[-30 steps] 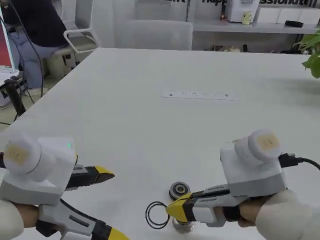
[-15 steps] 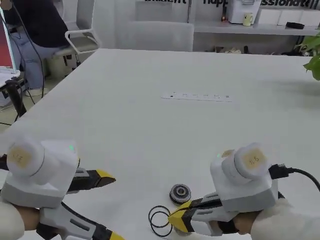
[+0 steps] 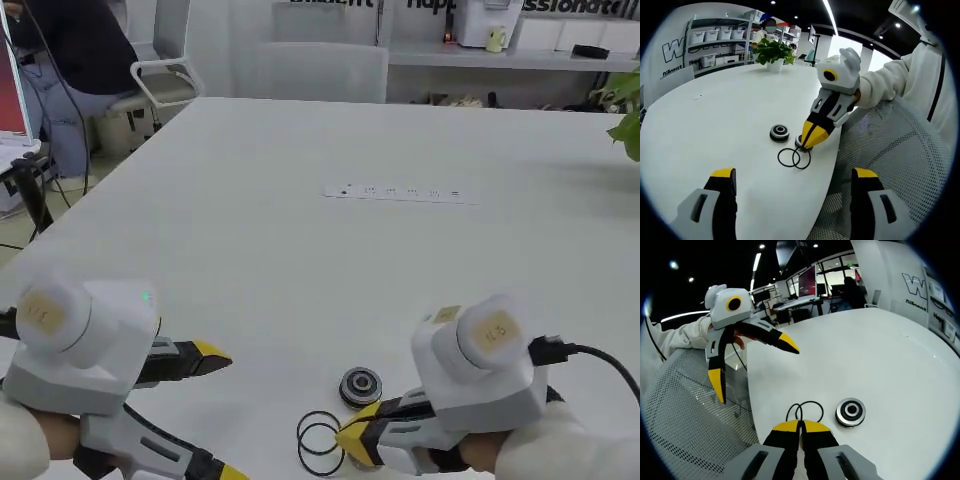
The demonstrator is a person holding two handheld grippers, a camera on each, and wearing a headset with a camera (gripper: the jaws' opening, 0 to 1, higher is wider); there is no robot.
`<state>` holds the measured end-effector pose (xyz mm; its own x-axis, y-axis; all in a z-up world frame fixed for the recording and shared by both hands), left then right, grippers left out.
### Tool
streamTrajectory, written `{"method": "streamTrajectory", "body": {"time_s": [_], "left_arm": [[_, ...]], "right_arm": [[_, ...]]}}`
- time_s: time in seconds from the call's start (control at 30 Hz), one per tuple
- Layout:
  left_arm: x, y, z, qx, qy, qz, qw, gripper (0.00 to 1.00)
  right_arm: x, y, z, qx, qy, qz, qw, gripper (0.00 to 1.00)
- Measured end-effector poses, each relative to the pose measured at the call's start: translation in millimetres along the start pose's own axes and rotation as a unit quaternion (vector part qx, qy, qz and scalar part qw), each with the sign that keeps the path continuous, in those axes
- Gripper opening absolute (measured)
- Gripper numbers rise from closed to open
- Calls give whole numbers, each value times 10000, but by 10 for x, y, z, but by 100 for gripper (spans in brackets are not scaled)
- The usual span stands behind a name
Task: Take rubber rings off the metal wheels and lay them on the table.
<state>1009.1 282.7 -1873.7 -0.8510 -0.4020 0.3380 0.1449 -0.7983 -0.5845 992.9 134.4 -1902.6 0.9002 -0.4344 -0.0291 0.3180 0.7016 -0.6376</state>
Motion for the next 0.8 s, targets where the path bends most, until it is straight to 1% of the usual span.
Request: {"method": "streamTrajectory", "body": {"time_s": [0.07, 0.17, 0.2, 0.27, 0.37, 0.43, 0.67, 0.8], "left_arm": [[-1, 0, -1, 0, 2, 2, 10000, 93], [1, -1, 0, 8, 1, 2, 10000, 93], [2, -1, -1, 8, 1, 2, 10000, 93], [1, -2, -1, 12, -4, 0, 10000, 93], [-2, -3, -1, 13, -11, 4, 10000, 93], [-3, -3, -3, 11, -12, 7, 10000, 93], [-9, -7, 1, 26, -19, 19, 10000, 93], [-10, -7, 0, 24, -21, 19, 10000, 93]], "right_arm": [[-9, 13, -3, -13, -63, 13, 10000, 0], [-11, 30, 1, -21, -275, -57, 9996, 9], [-17, 30, 3, -20, -274, -47, 9996, 10], [-15, 30, 4, -26, -279, -40, 9996, 9], [-6, 29, -2, -29, -223, -35, 9997, 10], [20, 18, 0, -24, -215, -89, 9997, 10], [124, -62, 56, 198, -1, -271, 9994, 10], [171, -94, 72, 273, 64, -354, 9990, 10]]}}
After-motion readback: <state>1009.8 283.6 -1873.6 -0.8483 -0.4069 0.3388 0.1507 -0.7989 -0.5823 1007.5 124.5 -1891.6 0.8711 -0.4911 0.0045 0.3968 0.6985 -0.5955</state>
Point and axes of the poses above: the centre of the closed fingertips' face, and the gripper's own axes: y roughly forward along the fingers, x roughly to its right, z roughly out of its top, the point moved 6 cm from there along -y, roughly backward along the fingers, and after that the axes turned 14 degrees about -y, right-handed, at the moved point
